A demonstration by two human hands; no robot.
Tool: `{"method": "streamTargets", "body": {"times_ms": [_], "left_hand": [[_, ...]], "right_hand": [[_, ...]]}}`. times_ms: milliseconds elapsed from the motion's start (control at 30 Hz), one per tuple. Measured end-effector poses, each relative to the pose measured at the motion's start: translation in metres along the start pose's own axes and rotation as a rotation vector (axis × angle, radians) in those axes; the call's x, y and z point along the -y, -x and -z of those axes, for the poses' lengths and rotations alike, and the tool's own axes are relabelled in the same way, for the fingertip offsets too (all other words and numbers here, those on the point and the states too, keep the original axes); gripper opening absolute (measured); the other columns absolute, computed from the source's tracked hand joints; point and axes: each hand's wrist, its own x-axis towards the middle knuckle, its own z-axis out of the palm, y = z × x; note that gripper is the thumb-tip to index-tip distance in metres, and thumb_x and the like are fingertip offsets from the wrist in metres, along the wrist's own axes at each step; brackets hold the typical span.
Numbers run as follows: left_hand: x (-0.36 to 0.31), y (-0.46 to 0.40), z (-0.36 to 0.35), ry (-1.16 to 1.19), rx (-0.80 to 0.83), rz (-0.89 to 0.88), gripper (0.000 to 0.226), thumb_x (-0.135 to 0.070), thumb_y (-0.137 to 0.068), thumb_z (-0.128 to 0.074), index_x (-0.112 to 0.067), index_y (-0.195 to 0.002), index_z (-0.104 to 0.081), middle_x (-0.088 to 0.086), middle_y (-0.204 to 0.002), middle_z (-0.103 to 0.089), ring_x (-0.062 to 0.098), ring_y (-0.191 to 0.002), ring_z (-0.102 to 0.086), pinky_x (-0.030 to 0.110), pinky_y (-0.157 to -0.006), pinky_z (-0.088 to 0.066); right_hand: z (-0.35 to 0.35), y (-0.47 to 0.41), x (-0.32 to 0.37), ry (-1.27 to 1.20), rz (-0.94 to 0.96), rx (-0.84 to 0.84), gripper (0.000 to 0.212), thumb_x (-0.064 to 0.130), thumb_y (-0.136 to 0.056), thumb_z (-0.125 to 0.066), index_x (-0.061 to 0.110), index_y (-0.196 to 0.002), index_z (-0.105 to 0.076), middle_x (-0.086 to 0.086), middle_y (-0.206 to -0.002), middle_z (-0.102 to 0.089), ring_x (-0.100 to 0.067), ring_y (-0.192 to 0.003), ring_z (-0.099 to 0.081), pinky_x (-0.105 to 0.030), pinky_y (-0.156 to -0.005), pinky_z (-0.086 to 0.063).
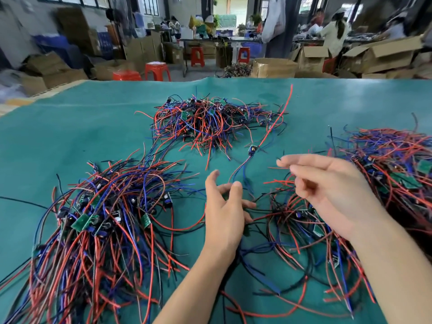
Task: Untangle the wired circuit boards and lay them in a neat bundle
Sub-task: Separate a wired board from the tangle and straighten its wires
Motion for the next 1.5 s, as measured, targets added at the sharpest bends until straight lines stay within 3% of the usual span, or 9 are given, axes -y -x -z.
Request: {"method": "streamTargets", "body": {"times_ms": [233,367,500,633,733,1000,1200,1300,1500], "left_hand": [[0.004,0.004,0.000,-0.147,0.077,-0.200,0.070,-0.005,-0.096,-0.056,-0.043,-0.149,-0.031,-0.053,-0.113,-0.049,0.014,-0.066,-0.068,0.022,-0.042,-0.043],[0.008,0.003,0.002,-0.245,0.096,-0.252,0.061,-0.016,-0.097,-0.059,-0.049,-0.143,-0.036,-0.004,-0.135,-0.059,0.019,-0.049,-0.044,0.020,-0.045,-0.035],[0.011,0.001,0.001,-0.180,0.088,-0.296,0.048,-0.035,-0.093,-0.057,-0.038,-0.139,-0.043,-0.015,-0.132,-0.052,0.019,-0.056,-0.056,0.028,-0.054,-0.045],[0.010,-0.002,0.001,-0.336,0.011,-0.327,0.032,-0.056,-0.094,-0.048,-0.039,-0.119,-0.058,0.003,-0.102,-0.057,0.044,-0.078,-0.059,0.060,-0.074,-0.051],[0.012,-0.004,0.004,-0.349,0.012,-0.334,0.021,-0.047,-0.099,-0.050,-0.038,-0.103,-0.068,-0.002,-0.083,-0.060,0.026,-0.070,-0.056,0.052,-0.071,-0.051],[0.013,-0.005,0.008,-0.293,-0.027,-0.254,0.019,-0.037,-0.102,-0.052,-0.029,-0.092,-0.066,-0.009,-0.070,-0.051,0.022,-0.066,-0.046,0.040,-0.067,-0.037],[0.011,-0.003,0.008,-0.273,-0.007,-0.292,0.020,-0.035,-0.101,-0.053,-0.029,-0.088,-0.066,-0.012,-0.062,-0.053,0.018,-0.055,-0.043,0.034,-0.058,-0.043],[0.009,-0.002,0.006,-0.302,0.026,-0.315,0.021,-0.035,-0.097,-0.053,-0.027,-0.083,-0.066,-0.013,-0.059,-0.054,0.015,-0.052,-0.045,0.033,-0.057,-0.042],[0.005,0.004,0.002,-0.313,0.142,-0.287,0.025,-0.041,-0.094,-0.053,-0.024,-0.086,-0.069,0.011,-0.070,-0.057,0.016,-0.049,-0.045,0.023,-0.048,-0.038]], "right_hand": [[0.007,0.010,0.001,0.160,-0.057,0.240,0.020,0.008,-0.074,-0.074,0.004,-0.093,-0.081,-0.044,-0.089,-0.059,-0.013,-0.051,-0.043,-0.023,-0.049,-0.034],[0.006,0.014,-0.001,0.185,-0.090,0.425,0.018,0.007,-0.077,-0.069,0.004,-0.091,-0.081,-0.019,-0.065,-0.059,-0.011,-0.052,-0.044,-0.019,-0.048,-0.036],[0.000,0.017,-0.002,0.211,-0.132,0.549,0.019,0.000,-0.079,-0.067,0.007,-0.088,-0.081,-0.008,-0.072,-0.071,-0.009,-0.053,-0.048,-0.018,-0.049,-0.039],[0.000,0.018,-0.002,0.156,-0.137,0.620,0.020,-0.001,-0.080,-0.068,0.013,-0.087,-0.081,-0.016,-0.087,-0.075,-0.009,-0.054,-0.050,-0.019,-0.049,-0.040],[-0.001,0.016,0.000,-0.091,-0.040,0.528,0.019,-0.002,-0.077,-0.071,0.011,-0.087,-0.079,-0.016,-0.090,-0.075,-0.012,-0.055,-0.053,-0.022,-0.053,-0.044],[-0.005,0.002,-0.005,-0.542,0.015,-0.313,0.011,0.005,-0.089,-0.068,0.014,-0.096,-0.069,-0.006,-0.090,-0.074,-0.015,-0.073,-0.071,-0.020,-0.065,-0.057],[-0.029,0.012,-0.030,0.463,0.132,-0.106,0.050,0.003,-0.079,-0.079,0.031,-0.119,-0.069,0.007,-0.092,-0.076,-0.017,-0.067,-0.070,-0.034,-0.072,-0.060],[-0.035,0.015,-0.035,0.496,0.229,0.045,0.055,0.017,-0.080,-0.084,0.039,-0.128,-0.067,0.012,-0.082,-0.075,-0.010,-0.072,-0.067,-0.023,-0.080,-0.054],[-0.026,0.010,-0.024,0.189,0.221,-0.103,0.017,0.021,-0.083,-0.084,0.021,-0.099,-0.082,0.001,-0.085,-0.078,-0.012,-0.063,-0.061,-0.021,-0.056,-0.051]]}}
